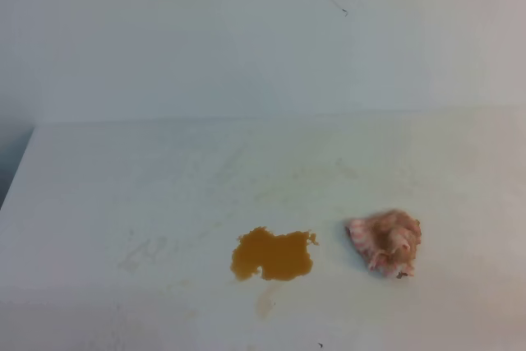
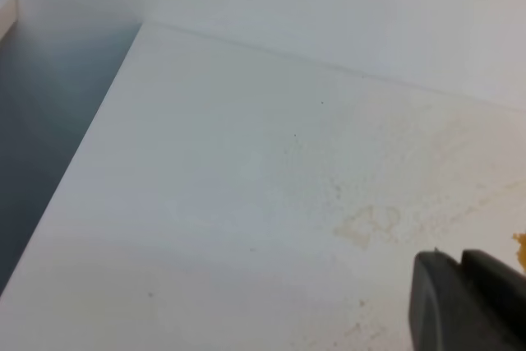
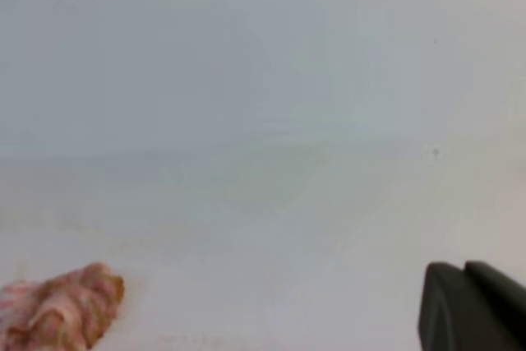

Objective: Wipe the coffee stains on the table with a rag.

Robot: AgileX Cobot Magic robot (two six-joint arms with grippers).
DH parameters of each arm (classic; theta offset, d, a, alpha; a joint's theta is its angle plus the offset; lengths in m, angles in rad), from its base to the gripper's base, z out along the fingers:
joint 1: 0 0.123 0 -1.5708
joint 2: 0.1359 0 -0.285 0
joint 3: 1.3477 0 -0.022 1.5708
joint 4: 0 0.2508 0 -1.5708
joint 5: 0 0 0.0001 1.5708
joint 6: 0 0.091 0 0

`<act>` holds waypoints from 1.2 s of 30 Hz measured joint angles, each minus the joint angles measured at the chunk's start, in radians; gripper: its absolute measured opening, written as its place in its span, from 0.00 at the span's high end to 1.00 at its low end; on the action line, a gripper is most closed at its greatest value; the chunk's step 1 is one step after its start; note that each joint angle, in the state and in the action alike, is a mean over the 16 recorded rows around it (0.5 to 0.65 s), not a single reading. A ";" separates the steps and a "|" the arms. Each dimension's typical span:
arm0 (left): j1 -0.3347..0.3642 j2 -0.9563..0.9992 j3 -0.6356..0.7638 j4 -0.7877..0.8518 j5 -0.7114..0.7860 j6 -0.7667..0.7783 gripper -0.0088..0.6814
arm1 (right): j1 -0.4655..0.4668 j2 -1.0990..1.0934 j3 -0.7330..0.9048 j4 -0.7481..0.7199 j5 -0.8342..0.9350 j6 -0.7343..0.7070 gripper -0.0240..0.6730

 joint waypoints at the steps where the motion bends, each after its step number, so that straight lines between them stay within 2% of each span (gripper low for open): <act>1: 0.000 0.000 0.000 0.000 0.000 0.000 0.99 | 0.000 0.000 0.000 0.005 -0.017 0.003 0.97; 12: 0.000 -0.002 0.000 0.000 0.000 0.000 0.99 | 0.000 0.000 -0.017 0.019 -0.255 0.005 0.97; 19: 0.000 -0.002 0.000 0.000 0.000 0.000 0.99 | 0.000 0.045 -0.133 0.019 -0.319 0.013 0.97; 25: 0.000 -0.002 0.000 0.000 0.000 0.000 0.99 | 0.000 0.190 -0.331 0.019 -0.194 0.015 0.97; 36: 0.000 -0.004 0.000 0.000 0.000 0.000 0.99 | 0.017 0.685 -0.756 0.041 0.287 -0.048 0.97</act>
